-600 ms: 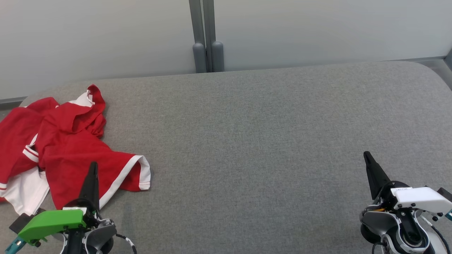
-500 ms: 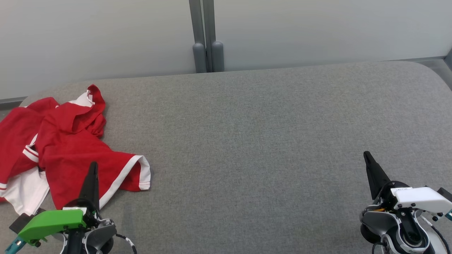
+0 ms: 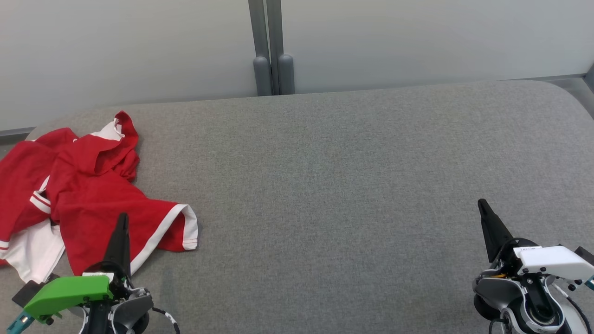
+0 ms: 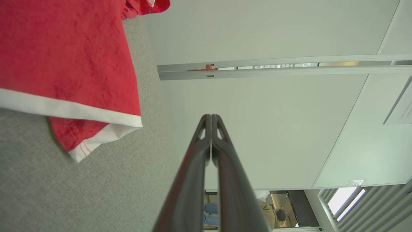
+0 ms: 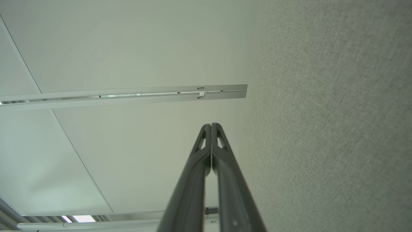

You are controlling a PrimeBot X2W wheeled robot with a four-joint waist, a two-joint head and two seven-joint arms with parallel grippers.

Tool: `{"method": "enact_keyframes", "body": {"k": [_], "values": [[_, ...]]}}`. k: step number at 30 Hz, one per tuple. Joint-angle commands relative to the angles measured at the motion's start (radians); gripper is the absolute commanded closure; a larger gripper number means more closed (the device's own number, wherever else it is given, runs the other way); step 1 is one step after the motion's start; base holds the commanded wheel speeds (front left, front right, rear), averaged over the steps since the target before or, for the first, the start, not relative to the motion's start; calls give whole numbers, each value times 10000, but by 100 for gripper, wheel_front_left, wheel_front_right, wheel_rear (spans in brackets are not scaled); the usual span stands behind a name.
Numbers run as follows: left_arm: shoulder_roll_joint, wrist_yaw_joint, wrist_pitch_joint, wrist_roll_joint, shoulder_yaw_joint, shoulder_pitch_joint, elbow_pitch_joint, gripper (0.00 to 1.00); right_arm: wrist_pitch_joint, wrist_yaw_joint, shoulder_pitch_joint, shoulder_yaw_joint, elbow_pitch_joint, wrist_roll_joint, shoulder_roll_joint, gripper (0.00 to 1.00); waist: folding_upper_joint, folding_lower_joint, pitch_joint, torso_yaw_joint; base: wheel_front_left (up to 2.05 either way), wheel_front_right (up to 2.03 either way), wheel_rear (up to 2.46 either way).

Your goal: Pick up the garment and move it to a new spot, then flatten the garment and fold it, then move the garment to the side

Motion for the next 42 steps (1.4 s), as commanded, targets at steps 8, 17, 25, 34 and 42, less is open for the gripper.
{"method": "enact_keyframes", "body": {"k": [8, 17, 25, 34, 42], "values": [[49, -51, 24, 28, 7, -134, 6, 100, 20, 0, -50, 11, 11, 74, -44, 100, 0, 0, 0, 0, 0, 0, 0], [49, -51, 24, 28, 6, -134, 6, 100, 20, 0, -50, 11, 11, 74, -44, 100, 0, 0, 0, 0, 0, 0, 0], [49, -51, 24, 28, 6, -134, 6, 100, 20, 0, -50, 11, 11, 74, -45, 100, 0, 0, 0, 0, 0, 0, 0], [-52, 17, -238, 223, -164, 252, 270, 0, -231, -2, 294, 158, 159, -186, 65, 0, 0, 0, 5, 4, 0, 0, 0], [-41, 12, -625, 1178, -329, 332, 162, 0, -620, -1, 405, 317, -172, -1305, 21, 0, 0, 0, 0, 23, 0, 0, 0]]}}
